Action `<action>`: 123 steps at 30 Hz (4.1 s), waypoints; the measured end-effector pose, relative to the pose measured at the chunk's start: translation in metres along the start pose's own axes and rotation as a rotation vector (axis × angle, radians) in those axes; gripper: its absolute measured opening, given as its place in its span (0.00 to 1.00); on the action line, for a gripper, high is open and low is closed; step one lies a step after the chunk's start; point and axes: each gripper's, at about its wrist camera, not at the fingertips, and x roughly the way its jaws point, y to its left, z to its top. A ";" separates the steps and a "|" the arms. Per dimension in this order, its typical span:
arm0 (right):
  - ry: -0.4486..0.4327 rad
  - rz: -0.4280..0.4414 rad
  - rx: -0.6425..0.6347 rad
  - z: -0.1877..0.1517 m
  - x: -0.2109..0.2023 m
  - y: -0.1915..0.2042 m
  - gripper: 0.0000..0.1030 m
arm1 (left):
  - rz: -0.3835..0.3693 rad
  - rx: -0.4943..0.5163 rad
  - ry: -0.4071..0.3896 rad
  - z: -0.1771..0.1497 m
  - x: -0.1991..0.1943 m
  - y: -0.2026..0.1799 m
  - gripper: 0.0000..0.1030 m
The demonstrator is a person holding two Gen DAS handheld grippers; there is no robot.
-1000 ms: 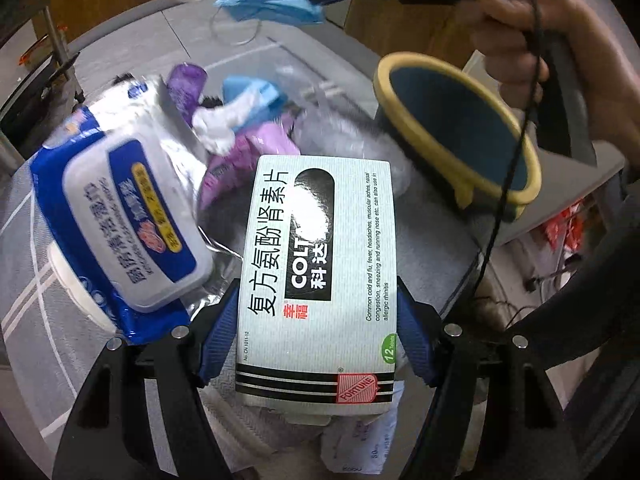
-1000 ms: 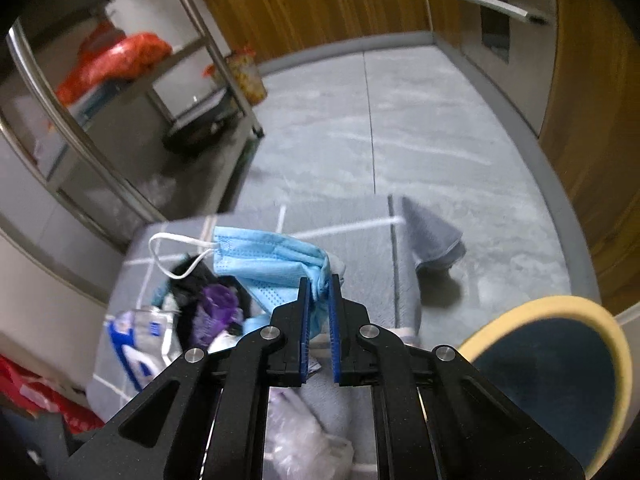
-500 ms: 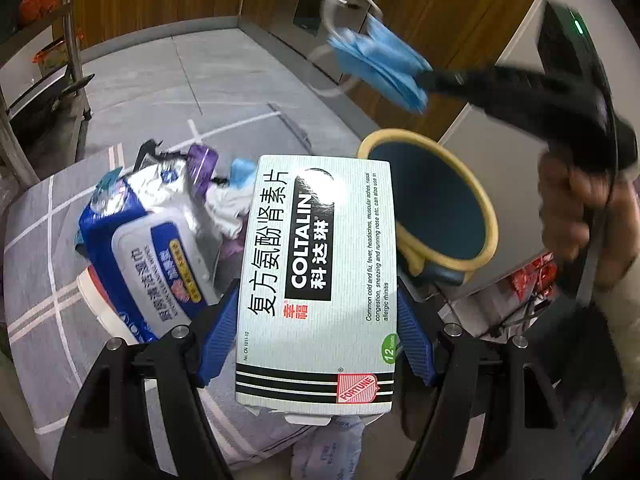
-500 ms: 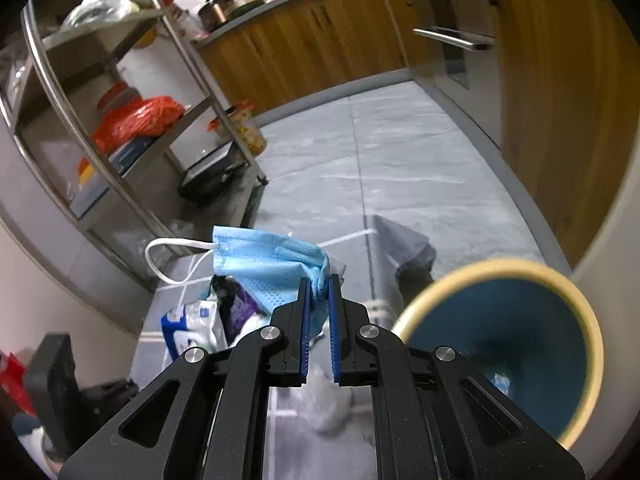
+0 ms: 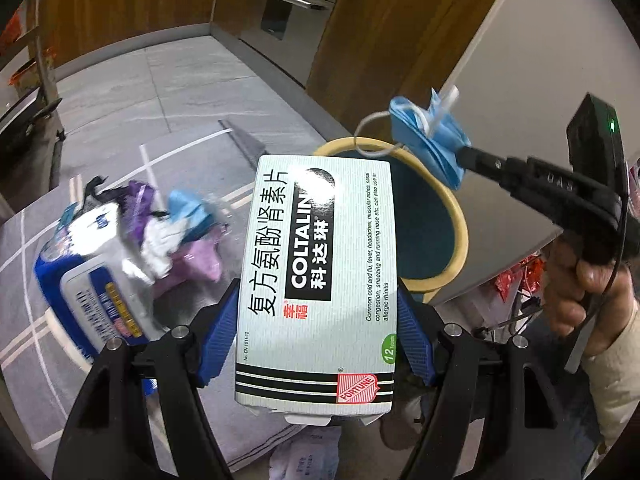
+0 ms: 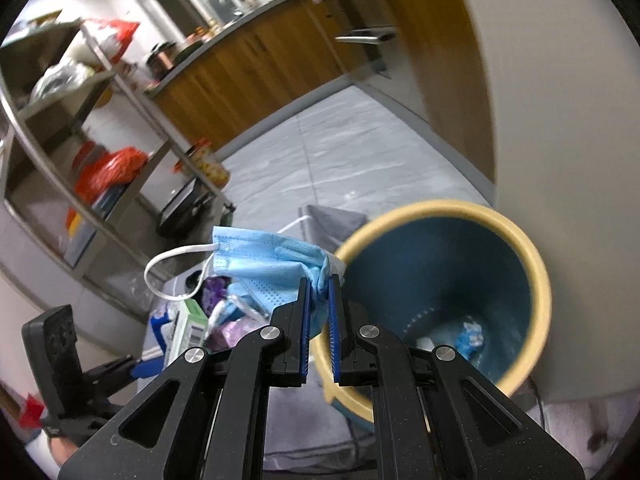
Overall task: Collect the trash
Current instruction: 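Carry box and mask over the bin and open both tools, then grasp the blue wet-wipes pack with the left tool while the right tool grasps the clear plastic bag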
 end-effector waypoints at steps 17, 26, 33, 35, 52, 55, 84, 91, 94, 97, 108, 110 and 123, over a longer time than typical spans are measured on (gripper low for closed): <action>0.016 -0.091 0.118 -0.012 -0.004 -0.063 0.09 | -0.078 -0.010 0.073 0.037 0.072 -0.046 0.68; 0.057 -0.122 0.145 -0.018 0.008 -0.072 0.10 | -0.085 -0.024 0.116 0.049 0.111 -0.056 0.69; 0.075 -0.144 0.141 -0.018 0.015 -0.073 0.10 | -0.087 -0.041 0.132 0.058 0.131 -0.058 0.69; 0.081 -0.148 0.143 -0.019 0.017 -0.073 0.10 | -0.091 -0.044 0.137 0.058 0.136 -0.059 0.69; 0.091 -0.155 0.144 -0.020 0.020 -0.076 0.51 | -0.045 -0.015 0.123 0.062 0.131 -0.062 0.86; 0.084 -0.150 0.143 -0.020 0.018 -0.075 0.58 | -0.028 -0.010 0.109 0.062 0.122 -0.058 0.88; 0.142 -0.049 -0.104 -0.027 0.050 0.021 0.72 | 0.183 -0.219 -0.023 -0.003 -0.003 0.085 0.92; 0.181 -0.027 -0.179 -0.035 0.067 0.052 0.72 | 0.238 -0.308 -0.064 -0.028 -0.035 0.135 0.93; 0.201 -0.023 -0.216 -0.040 0.075 0.067 0.72 | 0.251 -0.336 -0.074 -0.036 -0.041 0.152 0.93; 0.226 -0.024 -0.255 -0.046 0.085 0.079 0.72 | 0.239 -0.360 -0.083 -0.042 -0.043 0.167 0.93; 0.277 -0.087 -0.459 -0.064 0.130 0.118 0.72 | 0.118 -0.349 -0.090 -0.046 -0.021 0.194 0.93; 0.286 -0.098 -0.485 -0.067 0.138 0.121 0.72 | 0.104 -0.322 -0.084 -0.045 -0.015 0.192 0.93; 0.358 -0.137 -0.539 -0.088 0.163 0.121 0.40 | 0.113 -0.177 0.004 -0.048 -0.004 0.166 0.36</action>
